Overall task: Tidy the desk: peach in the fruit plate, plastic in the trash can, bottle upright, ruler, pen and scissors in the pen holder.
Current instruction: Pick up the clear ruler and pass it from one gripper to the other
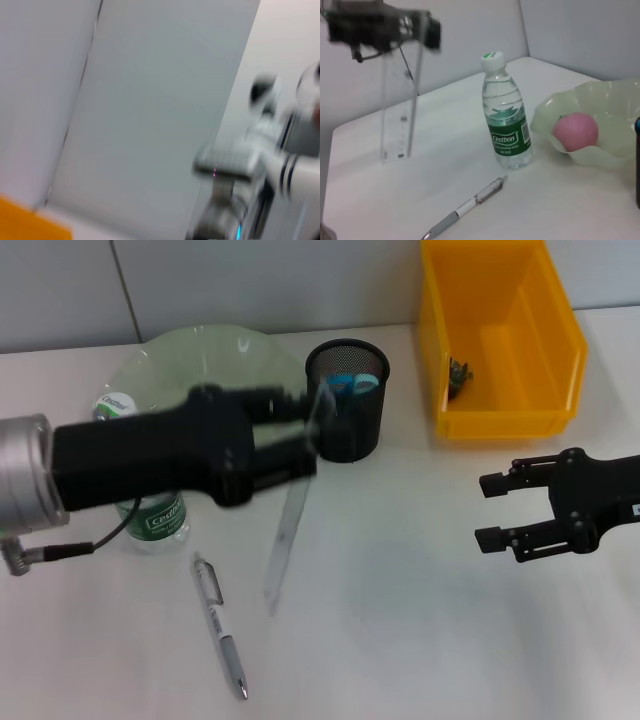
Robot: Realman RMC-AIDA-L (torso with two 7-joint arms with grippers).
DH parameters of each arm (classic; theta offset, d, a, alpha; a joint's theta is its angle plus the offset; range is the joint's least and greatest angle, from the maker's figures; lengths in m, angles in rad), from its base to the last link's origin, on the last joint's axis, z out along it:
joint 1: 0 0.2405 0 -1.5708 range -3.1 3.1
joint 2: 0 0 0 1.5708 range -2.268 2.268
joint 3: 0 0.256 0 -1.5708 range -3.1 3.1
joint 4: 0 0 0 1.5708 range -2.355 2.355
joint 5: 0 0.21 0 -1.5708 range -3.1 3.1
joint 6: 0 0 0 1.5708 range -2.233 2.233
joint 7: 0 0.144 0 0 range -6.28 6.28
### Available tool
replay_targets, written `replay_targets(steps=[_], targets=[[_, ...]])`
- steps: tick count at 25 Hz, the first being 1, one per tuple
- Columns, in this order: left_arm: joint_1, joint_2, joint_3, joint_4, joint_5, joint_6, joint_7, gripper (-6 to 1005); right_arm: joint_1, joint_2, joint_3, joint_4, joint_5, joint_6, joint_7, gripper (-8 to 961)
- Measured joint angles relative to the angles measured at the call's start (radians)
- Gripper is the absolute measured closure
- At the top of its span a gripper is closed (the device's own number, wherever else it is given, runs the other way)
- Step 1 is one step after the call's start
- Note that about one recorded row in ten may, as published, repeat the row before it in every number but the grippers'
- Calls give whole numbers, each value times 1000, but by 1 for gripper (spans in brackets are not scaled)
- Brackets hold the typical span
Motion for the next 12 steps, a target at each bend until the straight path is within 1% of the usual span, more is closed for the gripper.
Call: replay_targets(steps=[1, 2, 3, 5, 7, 8, 10, 12], targets=[[-2, 0, 2, -47, -65, 3, 40, 596, 0, 0, 0, 1, 0, 0, 0, 179], [-2, 0, 2, -47, -65, 3, 40, 596, 0, 0, 0, 1, 0, 0, 0, 179], [-11, -1, 4, -126, -152, 5, 93, 596, -1, 1, 0, 2, 0, 0, 0, 179], [-29, -3, 17, -237, -277, 11, 202, 596, -4, 1, 0, 4, 0, 2, 0, 179], [-29, -3, 17, -237, -277, 11, 202, 596, -9, 2, 4, 5, 0, 6, -1, 179], [-48, -5, 85, -371, -466, 19, 412, 596, -12, 4, 9, 5, 0, 8, -4, 179], [-57, -6, 119, -413, -533, 19, 491, 596, -16, 6, 19, 5, 0, 9, -10, 179], [-57, -6, 119, -413, -533, 19, 491, 596, -18, 9, 27, 6, 0, 11, -18, 179]])
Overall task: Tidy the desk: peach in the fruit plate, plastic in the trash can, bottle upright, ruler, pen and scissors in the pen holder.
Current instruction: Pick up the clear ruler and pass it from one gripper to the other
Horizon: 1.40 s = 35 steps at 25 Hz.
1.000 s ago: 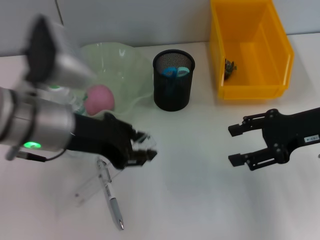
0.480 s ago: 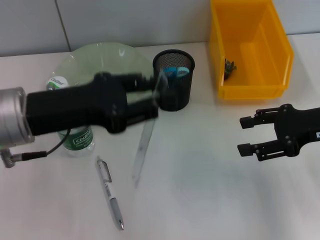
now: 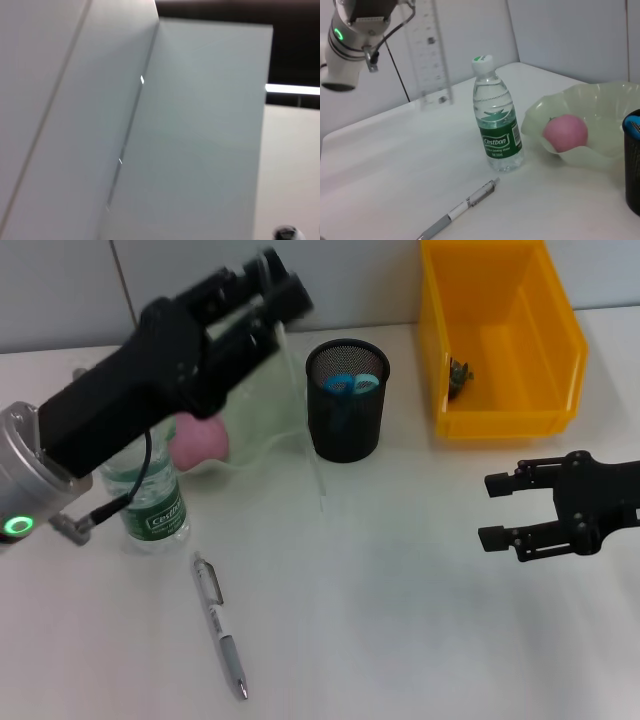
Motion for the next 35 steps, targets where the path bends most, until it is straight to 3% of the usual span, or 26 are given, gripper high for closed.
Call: replay_targets(steps=[2, 3, 4, 5, 6, 7, 9, 11, 15, 17, 27, 35], targets=[[-9, 0, 28, -37, -62, -2, 63, 596, -1, 2, 4, 1, 0, 2, -9, 179], [-42, -1, 156, -166, -298, -1, 264, 596, -1, 5, 9, 3, 1, 3, -16, 179], [-42, -1, 156, -166, -298, -1, 264, 596, -1, 8, 15, 4, 1, 4, -24, 179], [-57, -2, 244, -218, -434, 0, 374, 596, -1, 11, 24, 6, 1, 5, -34, 179], [-57, -2, 244, -218, -434, 0, 374, 596, 0, 17, 36, 7, 2, 6, -45, 179], [-69, -2, 395, -256, -649, -16, 527, 595, 3, 24, 49, 9, 2, 7, -59, 178], [-71, -2, 440, -259, -708, -25, 576, 595, 7, 36, 68, 11, 9, 8, -81, 178], [-75, -2, 585, -248, -900, -86, 720, 595, 7, 48, 76, 13, 30, 9, -104, 178], [-77, -3, 671, -234, -1030, -137, 801, 595, -7, 65, 78, 61, 128, 13, -180, 179], [-77, -2, 767, -211, -1182, -181, 901, 595, -12, 70, 78, 111, 188, 21, -238, 179], [-90, -2, 926, -121, -1436, -279, 1166, 595, -8, 83, 67, 440, 488, 132, -696, 178], [-112, -2, 969, -94, -1524, -307, 1242, 595, 79, 86, 70, 719, 634, 162, -1003, 179]])
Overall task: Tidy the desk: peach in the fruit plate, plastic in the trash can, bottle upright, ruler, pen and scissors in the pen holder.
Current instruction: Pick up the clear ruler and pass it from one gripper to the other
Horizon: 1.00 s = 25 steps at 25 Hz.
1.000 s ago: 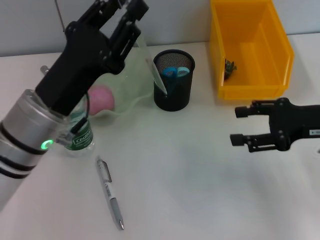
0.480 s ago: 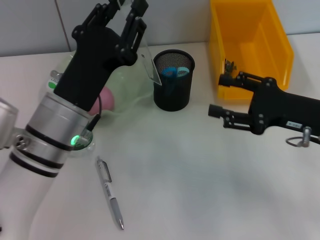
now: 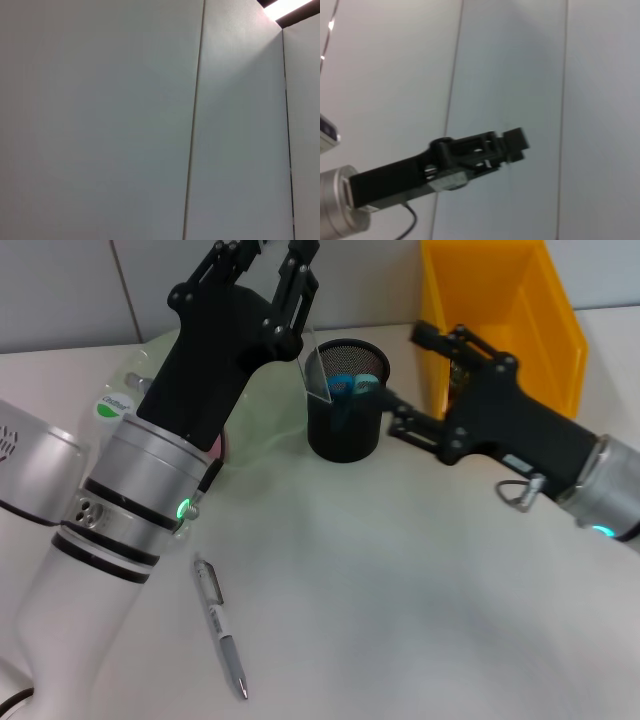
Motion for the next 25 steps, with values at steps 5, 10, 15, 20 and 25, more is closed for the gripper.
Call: replay_targets(steps=[5, 10, 15, 20, 25], targets=[[-7, 0, 27, 28, -56, -2, 75, 595, 57, 4, 12, 116, 12, 0, -92, 179], [-17, 0, 45, 37, -74, -4, 135, 595, 97, 7, 83, 239, 28, 2, -238, 178], [-29, 0, 66, 36, -114, -11, 157, 596, 130, 7, 146, 303, 29, 29, -320, 178], [-37, 0, 94, 50, -146, -12, 211, 597, 160, 7, 166, 351, 27, 56, -414, 178], [-38, 0, 95, 52, -147, -13, 213, 596, 177, 7, 178, 367, 23, 73, -432, 179]])
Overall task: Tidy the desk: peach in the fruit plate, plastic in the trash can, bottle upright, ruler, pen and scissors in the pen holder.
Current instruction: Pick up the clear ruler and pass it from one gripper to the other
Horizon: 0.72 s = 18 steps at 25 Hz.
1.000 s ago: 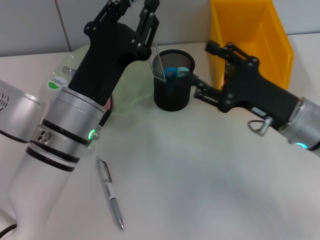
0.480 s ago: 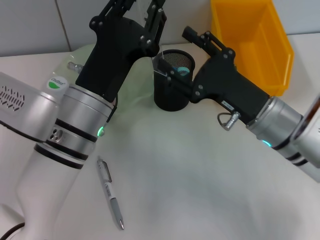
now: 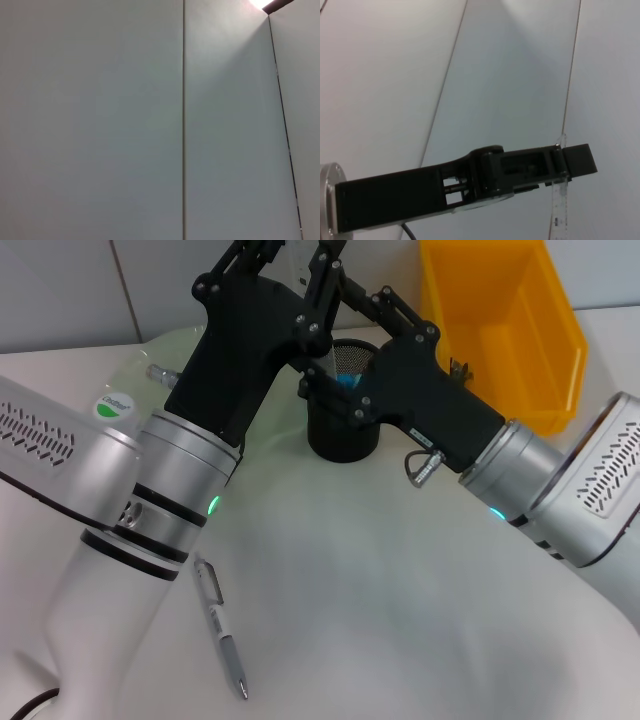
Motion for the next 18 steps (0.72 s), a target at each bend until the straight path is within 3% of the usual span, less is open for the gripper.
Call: replay_targets(steps=[13, 18], targets=[[0, 0, 10, 1, 4, 1, -2, 596, 6, 0, 12, 5, -7, -1, -3, 180], [2, 0, 18, 7, 4, 1, 1, 597, 6, 0, 12, 4, -7, -7, -3, 362]])
